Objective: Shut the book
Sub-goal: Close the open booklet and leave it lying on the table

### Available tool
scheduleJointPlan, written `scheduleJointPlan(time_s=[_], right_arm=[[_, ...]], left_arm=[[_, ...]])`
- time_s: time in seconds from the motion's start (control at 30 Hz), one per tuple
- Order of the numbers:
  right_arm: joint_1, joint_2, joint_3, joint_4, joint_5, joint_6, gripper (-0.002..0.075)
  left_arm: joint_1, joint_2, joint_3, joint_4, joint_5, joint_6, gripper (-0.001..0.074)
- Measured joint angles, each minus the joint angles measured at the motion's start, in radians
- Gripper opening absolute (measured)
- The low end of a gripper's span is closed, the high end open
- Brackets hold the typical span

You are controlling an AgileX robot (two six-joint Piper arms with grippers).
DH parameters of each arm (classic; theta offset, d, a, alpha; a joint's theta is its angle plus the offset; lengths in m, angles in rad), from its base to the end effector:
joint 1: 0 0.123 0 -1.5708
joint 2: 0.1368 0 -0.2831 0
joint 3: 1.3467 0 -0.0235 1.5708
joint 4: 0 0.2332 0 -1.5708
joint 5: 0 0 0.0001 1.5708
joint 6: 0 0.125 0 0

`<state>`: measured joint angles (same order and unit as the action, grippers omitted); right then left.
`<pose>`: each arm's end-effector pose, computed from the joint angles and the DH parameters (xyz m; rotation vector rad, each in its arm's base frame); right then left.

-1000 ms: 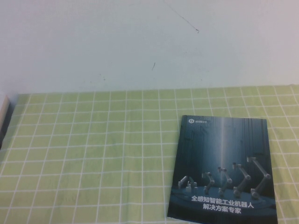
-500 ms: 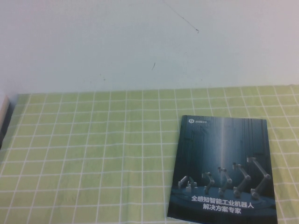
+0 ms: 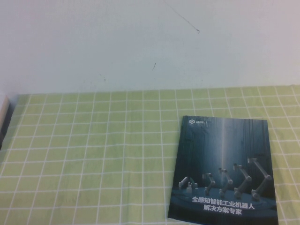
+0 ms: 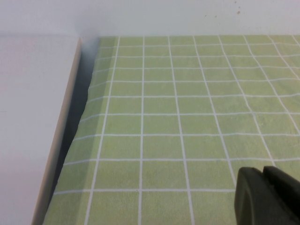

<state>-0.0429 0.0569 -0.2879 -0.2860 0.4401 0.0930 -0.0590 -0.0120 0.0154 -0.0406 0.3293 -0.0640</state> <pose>0.0590 -0.0176 0.2596 -0.0133 1.6826 -0.2591 0.0705 -0.0058 0.1708 -0.0301 1.8175 -0.1263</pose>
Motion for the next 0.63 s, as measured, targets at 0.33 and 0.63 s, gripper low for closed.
scheduleJointPlan(time_s=[0.33,0.63], right_arm=[[-0.02,-0.05,0.314,0.042,-0.172,0.021,-0.0003],[-0.02,-0.057,0.315,0.049,-0.112,0.092,-0.0003]], left_arm=[[0.0,0.0,0.0,0.0,0.0,0.0,-0.0002],[0.0,-0.002,0.0,0.0,0.0,0.0,-0.0002]])
